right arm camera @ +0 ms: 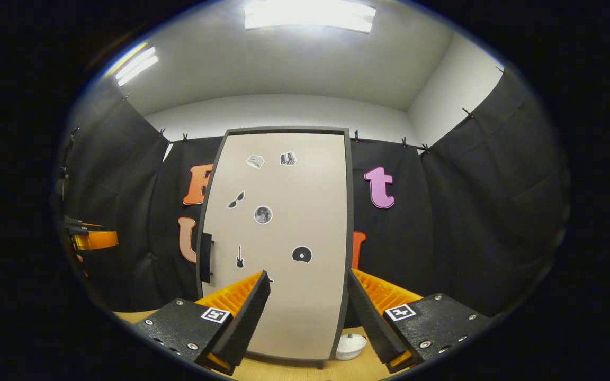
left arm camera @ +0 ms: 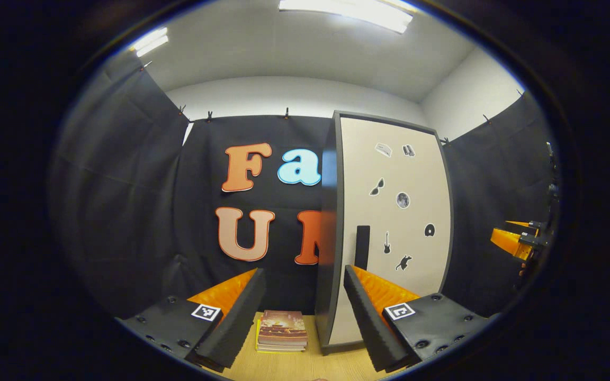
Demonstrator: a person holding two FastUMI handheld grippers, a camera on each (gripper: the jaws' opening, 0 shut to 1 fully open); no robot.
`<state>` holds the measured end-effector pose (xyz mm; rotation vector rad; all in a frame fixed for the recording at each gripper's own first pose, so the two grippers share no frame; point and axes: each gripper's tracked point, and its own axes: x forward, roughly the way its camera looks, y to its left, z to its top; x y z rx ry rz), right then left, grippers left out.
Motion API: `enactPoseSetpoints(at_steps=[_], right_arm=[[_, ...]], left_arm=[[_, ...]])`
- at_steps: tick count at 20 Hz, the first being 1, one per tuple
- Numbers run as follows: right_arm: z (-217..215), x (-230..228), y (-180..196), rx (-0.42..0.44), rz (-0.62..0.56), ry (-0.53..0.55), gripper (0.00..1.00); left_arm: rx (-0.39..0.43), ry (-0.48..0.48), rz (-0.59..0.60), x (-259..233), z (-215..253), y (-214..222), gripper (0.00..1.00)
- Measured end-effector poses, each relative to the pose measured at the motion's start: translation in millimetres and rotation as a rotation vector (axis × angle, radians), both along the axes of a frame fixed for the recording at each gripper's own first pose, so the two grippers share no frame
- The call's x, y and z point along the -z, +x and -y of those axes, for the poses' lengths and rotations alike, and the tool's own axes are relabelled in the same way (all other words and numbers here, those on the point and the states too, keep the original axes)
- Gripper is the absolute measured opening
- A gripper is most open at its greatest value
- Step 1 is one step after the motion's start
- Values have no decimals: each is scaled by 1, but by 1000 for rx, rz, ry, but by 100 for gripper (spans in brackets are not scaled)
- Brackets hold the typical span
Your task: Open the cabinet door with the right hand, grasp the bottle in the cabinet with the left hand and place it on the coaster, then close the cabinet door with the right hand.
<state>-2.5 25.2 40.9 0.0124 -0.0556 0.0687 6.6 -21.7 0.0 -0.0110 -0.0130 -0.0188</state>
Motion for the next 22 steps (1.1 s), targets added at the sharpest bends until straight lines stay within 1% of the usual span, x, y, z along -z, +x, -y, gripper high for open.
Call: enactPoseSetpoints(at_steps=[1, 4, 5, 6, 7, 9, 10, 11, 12, 18, 19, 20, 21, 22], right_arm=[[0, 0, 1, 2, -1, 3, 92], [0, -1, 2, 3, -2, 11, 92], [0, -1, 2, 2, -2, 11, 92], [0, -1, 2, 4, -3, 12, 92], [0, 0, 1, 2, -4, 12, 93], [-1, 0, 3, 4, -6, 13, 93], [-1, 0, 3, 2, -5, 13, 93], [-1, 0, 3, 3, -5, 15, 93], [-2, 0, 3, 2, -4, 15, 92], [-10, 7, 7, -12, -17, 13, 93], [-13, 7, 8, -16, -20, 14, 92], [-15, 9, 9, -18, -21, 17, 92], [-17, 9, 10, -21, -22, 20, 93], [-20, 11, 12, -27, -22, 24, 93]], left_arm=[[-6, 3, 4, 0, -1, 0, 96], [-31, 0, 22, -1, -4, -1, 96], [-35, 0, 27, 0, -4, 0, 100], [-39, 0, 29, 0, -4, -1, 93], [-40, 1, 26, 2, -4, 0, 97], [-42, 2, 18, 5, -5, -1, 97], [-42, 3, 16, 6, -6, -1, 94], [-47, 2, 16, 6, -7, -1, 94], [-50, 0, 16, 7, -8, -1, 96], [-60, -4, 12, 13, -9, 1, 97], [-59, -4, 9, 15, -10, 2, 93], [-57, -2, 7, 17, -10, 2, 100], [-57, 0, 7, 18, -10, 3, 100], [-53, 3, 9, 19, -12, 4, 97]])
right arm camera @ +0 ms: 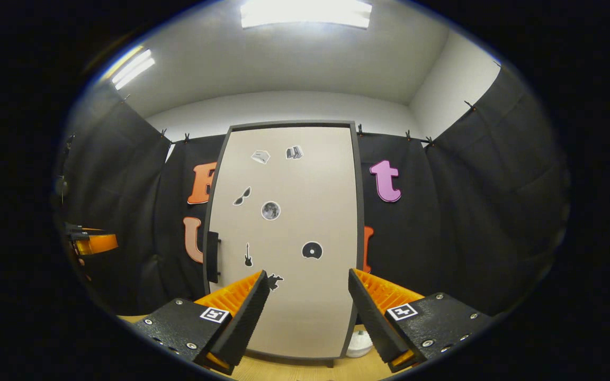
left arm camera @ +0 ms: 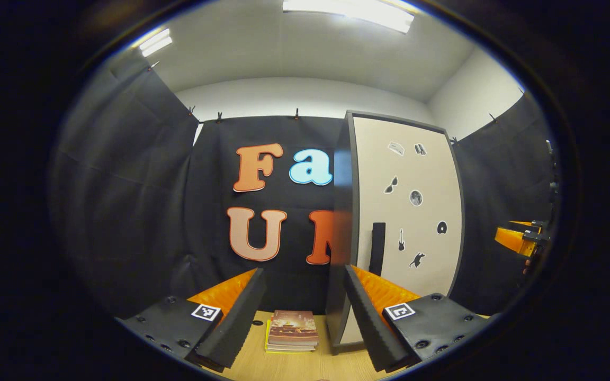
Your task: Open the cabinet door with the right hand, grasp the bottle in the cabinet with the left hand and place it on the coaster, then close the cabinet door with the right hand.
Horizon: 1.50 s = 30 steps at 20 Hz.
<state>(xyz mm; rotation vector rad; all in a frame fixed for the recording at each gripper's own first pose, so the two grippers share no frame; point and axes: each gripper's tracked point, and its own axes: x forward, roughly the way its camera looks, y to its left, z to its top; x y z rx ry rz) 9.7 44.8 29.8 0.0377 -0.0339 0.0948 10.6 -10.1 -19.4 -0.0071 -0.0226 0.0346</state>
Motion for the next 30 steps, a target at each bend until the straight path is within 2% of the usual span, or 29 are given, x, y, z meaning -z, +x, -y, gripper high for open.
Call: enactPoseSetpoints(at_steps=[6, 7, 9, 11, 12, 16, 17, 18, 19, 20, 24, 27, 30], right_arm=[[-25, 24, 20, -29, -53, 0, 93], [-28, 26, 23, -32, -60, -1, 93], [-38, 34, 30, -42, -79, 2, 93], [-51, 41, 38, -61, -98, 3, 93], [-56, 44, 41, -69, -111, 3, 93], [-83, 53, 54, -98, -144, -21, 93], [-91, 53, 56, -101, -147, -22, 97], [-99, 54, 58, -108, -149, -20, 93], [-106, 56, 60, -116, -152, -18, 93], [-113, 57, 63, -123, -156, -15, 93], [-137, 68, 77, -135, -171, -1, 93], [-155, 82, 94, -126, -191, -10, 93], [-179, 92, 114, -144, -211, -11, 93]], left_arm=[[11, 9, 2, 9, -3, 6, 97], [10, 12, 1, 11, -5, 7, 94], [2, 20, -2, 12, -10, 8, 97], [-1, 18, -9, 15, -15, 8, 97], [-3, 16, -14, 16, -18, 8, 94], [-5, 8, -27, 22, -29, 1, 97], [-6, 4, -26, 24, -33, -1, 94], [-8, 2, -26, 25, -37, -3, 96], [-16, 2, -26, 27, -44, -4, 94], [-25, 0, -29, 30, -51, -5, 97], [-59, -14, -49, 42, -78, -8, 97], [-95, -7, -65, 51, -101, -14, 93], [-135, 3, -66, 59, -122, -24, 97]])
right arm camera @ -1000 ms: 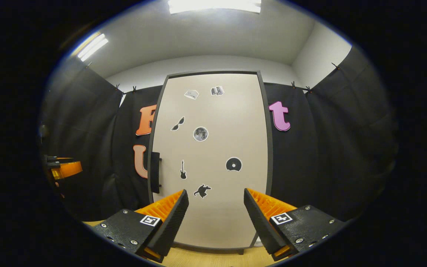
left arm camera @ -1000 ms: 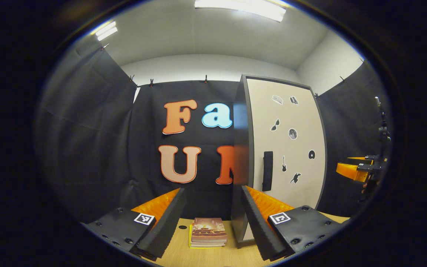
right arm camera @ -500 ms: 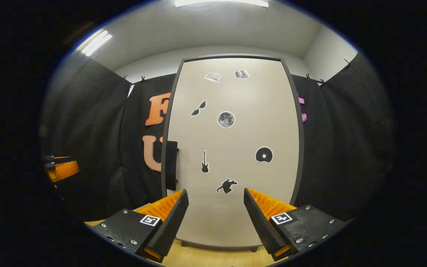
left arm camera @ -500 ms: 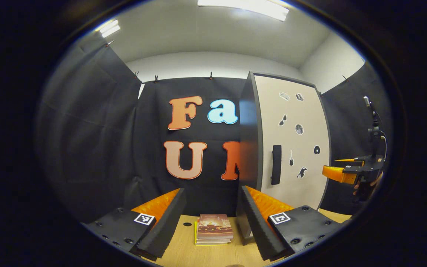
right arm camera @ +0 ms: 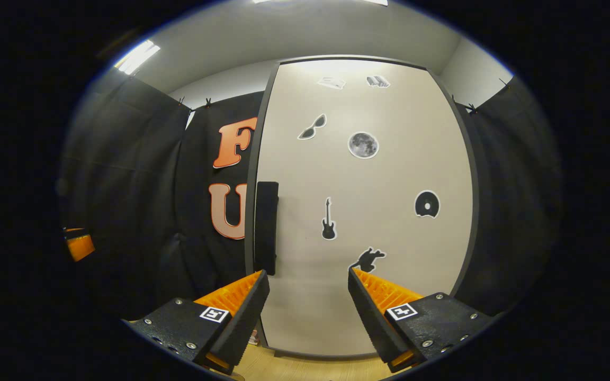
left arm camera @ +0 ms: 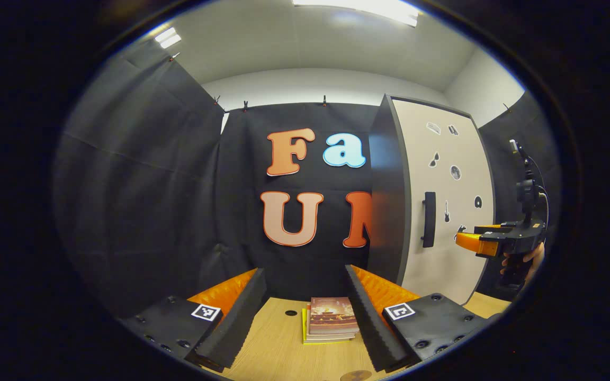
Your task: Open the cabinet door with the right hand, grasp the bottle in the cabinet with the left hand and place it on the coaster, then close the cabinet door with the right hand.
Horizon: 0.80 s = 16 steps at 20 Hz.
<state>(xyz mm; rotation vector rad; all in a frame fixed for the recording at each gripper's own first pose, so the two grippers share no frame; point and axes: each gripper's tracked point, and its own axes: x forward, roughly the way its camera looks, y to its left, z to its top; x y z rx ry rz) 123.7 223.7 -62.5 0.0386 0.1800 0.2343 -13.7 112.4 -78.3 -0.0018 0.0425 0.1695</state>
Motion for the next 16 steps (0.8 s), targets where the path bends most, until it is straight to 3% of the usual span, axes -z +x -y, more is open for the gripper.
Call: enactPoseSetpoints(at_steps=[6, 7, 14, 16], right_arm=[[-42, 0, 35, -31, -57, 47, 91], [-48, -3, 40, -33, -62, 51, 94], [-62, -8, 73, 34, -130, 93, 72], [-64, -14, 79, 49, -113, 95, 56]], left_arm=[[-72, 15, -13, 13, -40, -13, 96], [-82, 16, -19, 16, -45, -14, 96], [-138, 17, -79, 39, -69, -34, 100], [-156, 29, -80, 38, -75, -41, 97]])
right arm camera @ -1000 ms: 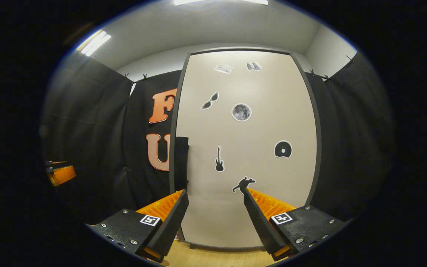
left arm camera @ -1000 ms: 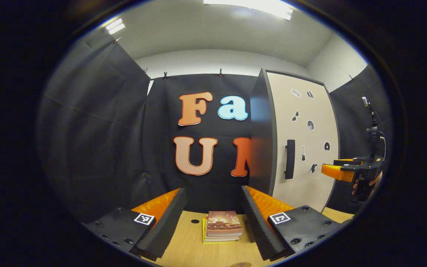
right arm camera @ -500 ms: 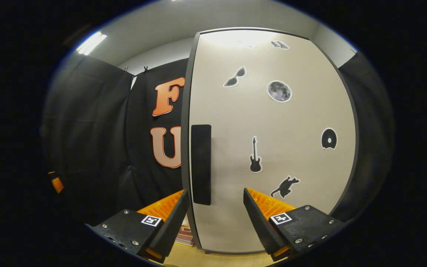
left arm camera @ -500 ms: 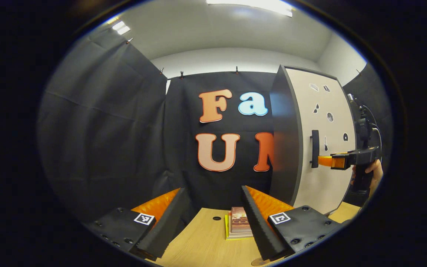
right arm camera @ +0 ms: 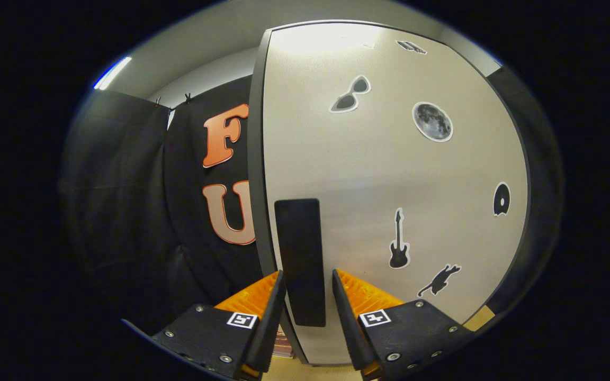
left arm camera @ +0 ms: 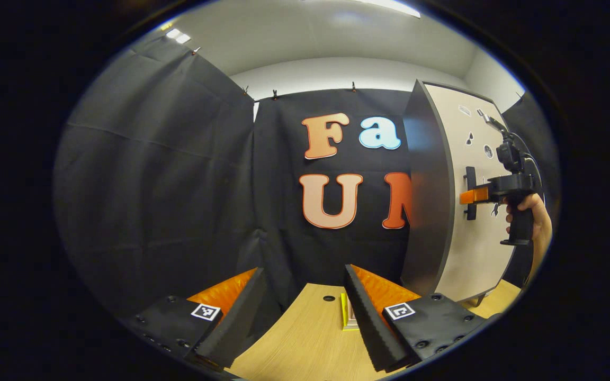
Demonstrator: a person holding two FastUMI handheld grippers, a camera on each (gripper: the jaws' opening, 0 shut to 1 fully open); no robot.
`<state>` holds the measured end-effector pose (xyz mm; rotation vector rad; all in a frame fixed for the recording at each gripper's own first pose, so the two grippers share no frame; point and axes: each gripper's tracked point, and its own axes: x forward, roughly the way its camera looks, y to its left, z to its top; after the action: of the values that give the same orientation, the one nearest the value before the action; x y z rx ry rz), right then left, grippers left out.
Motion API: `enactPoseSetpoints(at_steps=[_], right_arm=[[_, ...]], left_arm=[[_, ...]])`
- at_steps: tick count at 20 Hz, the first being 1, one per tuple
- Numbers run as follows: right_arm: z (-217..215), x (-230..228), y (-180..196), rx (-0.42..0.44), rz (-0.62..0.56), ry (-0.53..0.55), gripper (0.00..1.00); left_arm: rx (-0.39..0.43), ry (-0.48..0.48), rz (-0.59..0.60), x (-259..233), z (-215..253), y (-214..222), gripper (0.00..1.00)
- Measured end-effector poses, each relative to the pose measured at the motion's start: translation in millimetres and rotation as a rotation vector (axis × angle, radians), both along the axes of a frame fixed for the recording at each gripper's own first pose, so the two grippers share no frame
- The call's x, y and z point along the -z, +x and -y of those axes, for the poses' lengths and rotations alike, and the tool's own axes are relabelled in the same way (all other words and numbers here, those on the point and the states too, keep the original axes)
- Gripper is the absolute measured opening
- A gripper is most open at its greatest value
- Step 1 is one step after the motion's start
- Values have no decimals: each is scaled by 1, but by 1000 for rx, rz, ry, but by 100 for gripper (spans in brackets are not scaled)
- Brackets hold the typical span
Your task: Open the cabinet door with the right hand, grasp the bottle in the cabinet with the left hand and place it on the coaster, then close the cabinet door with the right hand.
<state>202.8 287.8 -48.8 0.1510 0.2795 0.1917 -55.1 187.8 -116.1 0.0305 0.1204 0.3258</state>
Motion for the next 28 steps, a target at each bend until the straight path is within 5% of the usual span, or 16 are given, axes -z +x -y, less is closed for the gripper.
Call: enactPoseSetpoints(at_steps=[2, 9, 11, 12, 19, 28], right_arm=[[-1, 2, -2, 9, -13, -21, 36], [-5, -18, -32, -116, -9, 13, 22], [-2, -25, -43, -145, 9, 8, 22], [1, -25, -46, -158, 11, 27, 22], [30, -40, -100, -230, 62, 67, 22], [108, -62, -166, -213, 162, 71, 22]], left_arm=[[-8, 4, -1, -2, 0, -7, 100], [56, -29, 22, -9, 32, 6, 94], [80, -29, 26, -13, 50, 7, 100], [96, -27, 26, -12, 62, 4, 94], [227, -44, 9, -3, 143, 23, 97], [401, -60, 10, 8, 250, 62, 96]])
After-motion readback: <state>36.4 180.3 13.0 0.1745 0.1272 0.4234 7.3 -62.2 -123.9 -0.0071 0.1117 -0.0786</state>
